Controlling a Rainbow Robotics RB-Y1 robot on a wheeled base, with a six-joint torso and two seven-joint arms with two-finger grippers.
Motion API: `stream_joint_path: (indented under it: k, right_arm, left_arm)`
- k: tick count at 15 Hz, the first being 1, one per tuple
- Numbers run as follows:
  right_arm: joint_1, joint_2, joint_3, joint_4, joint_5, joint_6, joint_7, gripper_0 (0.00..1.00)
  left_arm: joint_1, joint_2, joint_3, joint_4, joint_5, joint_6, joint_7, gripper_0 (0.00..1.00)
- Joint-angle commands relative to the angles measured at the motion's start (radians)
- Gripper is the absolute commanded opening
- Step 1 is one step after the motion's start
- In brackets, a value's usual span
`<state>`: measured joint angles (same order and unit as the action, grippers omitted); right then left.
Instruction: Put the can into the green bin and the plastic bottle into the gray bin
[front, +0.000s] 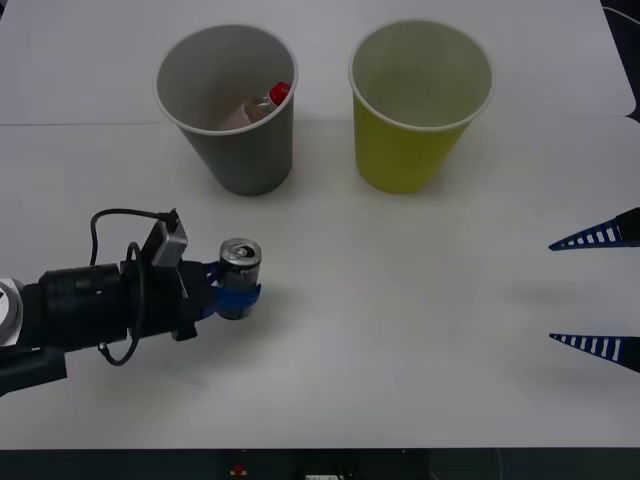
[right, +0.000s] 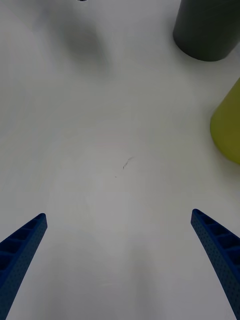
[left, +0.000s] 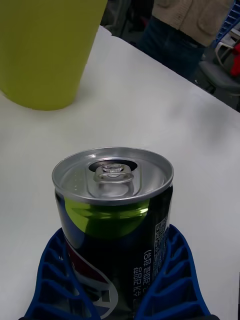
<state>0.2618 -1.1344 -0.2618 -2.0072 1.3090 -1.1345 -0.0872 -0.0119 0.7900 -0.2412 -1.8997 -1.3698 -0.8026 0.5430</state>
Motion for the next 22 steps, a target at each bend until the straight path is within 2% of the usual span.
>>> stream_joint_path:
  k: [1, 6, 9, 12, 16, 17, 19, 22]
  right_arm:
    - [0.000, 0.000, 0.000, 0.000, 0.000, 0.000, 0.000, 1.00]
    - [0.000, 0.000, 0.000, 0.000, 0.000, 0.000, 0.000, 1.00]
    - [0.000, 0.000, 0.000, 0.000, 0.000, 0.000, 0.000, 1.00]
    - [0.000, 0.000, 0.000, 0.000, 0.000, 0.000, 0.000, 1.00]
    - [0.000, 0.000, 0.000, 0.000, 0.000, 0.000, 0.000, 1.00]
    - [0.000, 0.000, 0.000, 0.000, 0.000, 0.000, 0.000, 1.00]
    - [0.000, 0.000, 0.000, 0.000, 0.000, 0.000, 0.000, 1.00]
    - [0.000, 0.000, 0.000, 0.000, 0.000, 0.000, 0.000, 1.00]
  left_arm:
    - [-0.010, -0.002, -0.003, -0.145, -0.195, 0.016, 0.290, 0.00]
    - [-0.143, -0.006, -0.093, -0.279, -0.489, 0.016, 0.739, 0.00]
    - [-0.272, -0.031, -0.139, -0.283, -0.600, -0.023, 0.870, 0.00]
    - [-0.382, -0.121, -0.076, -0.282, -0.730, -0.208, 0.873, 0.00]
    - [-0.496, -0.227, 0.006, -0.277, -0.833, -0.414, 0.876, 0.00]
    - [-0.520, -0.253, 0.020, -0.265, -0.835, -0.451, 0.876, 0.00]
    - [-0.579, -0.295, 0.028, -0.223, -0.842, -0.500, 0.876, 0.00]
    - [-0.749, -0.391, 0.025, -0.067, -0.887, -0.598, 0.876, 0.00]
